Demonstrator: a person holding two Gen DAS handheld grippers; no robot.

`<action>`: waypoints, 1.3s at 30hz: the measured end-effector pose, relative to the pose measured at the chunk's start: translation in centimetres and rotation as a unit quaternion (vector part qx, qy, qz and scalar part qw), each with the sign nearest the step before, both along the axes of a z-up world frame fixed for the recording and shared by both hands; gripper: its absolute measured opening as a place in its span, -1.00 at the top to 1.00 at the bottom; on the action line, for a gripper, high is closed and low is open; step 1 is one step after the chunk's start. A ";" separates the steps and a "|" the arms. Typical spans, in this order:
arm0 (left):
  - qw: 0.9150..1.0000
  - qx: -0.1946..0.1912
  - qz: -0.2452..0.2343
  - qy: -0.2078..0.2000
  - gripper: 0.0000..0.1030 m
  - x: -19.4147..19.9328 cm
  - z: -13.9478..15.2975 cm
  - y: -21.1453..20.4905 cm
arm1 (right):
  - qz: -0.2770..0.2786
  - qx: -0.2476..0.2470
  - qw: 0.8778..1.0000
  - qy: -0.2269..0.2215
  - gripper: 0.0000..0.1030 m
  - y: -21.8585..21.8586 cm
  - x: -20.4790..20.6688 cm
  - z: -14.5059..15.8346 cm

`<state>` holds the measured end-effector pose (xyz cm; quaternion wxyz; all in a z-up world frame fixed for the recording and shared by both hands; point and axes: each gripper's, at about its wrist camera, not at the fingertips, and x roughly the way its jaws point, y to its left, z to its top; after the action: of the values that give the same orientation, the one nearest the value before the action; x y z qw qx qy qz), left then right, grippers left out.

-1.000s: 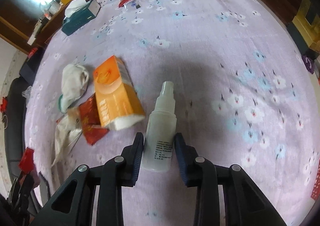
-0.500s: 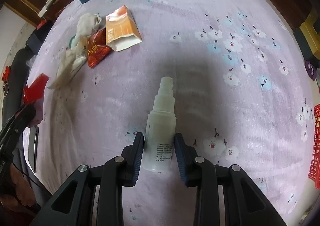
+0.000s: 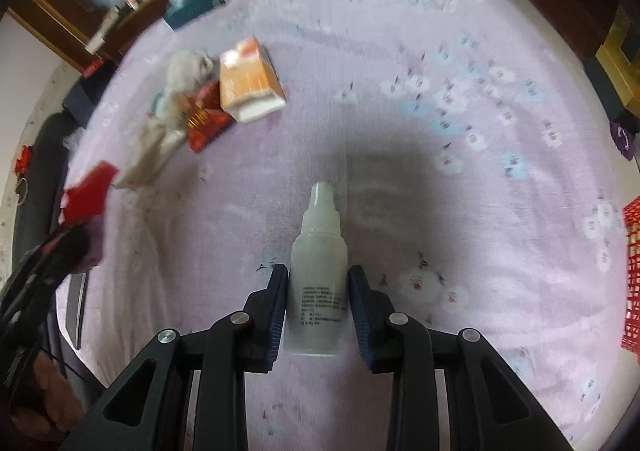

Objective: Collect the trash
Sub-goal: 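Grasp the white spray bottle with the right gripper, then carry the red packet and white bottle over the red basket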

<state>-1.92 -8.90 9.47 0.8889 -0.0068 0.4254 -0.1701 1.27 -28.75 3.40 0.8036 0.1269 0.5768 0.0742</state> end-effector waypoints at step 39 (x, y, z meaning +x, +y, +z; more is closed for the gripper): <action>0.977 0.038 -0.203 -0.050 0.28 -3.4 3.8 -20.9 | -0.203 0.040 0.970 -0.129 0.37 -18.3 -13.1 8.5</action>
<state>-5.30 -29.81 13.25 0.8557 0.1217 0.3787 -0.3311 -11.86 -47.01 11.92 0.8635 0.2627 0.4274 -0.0516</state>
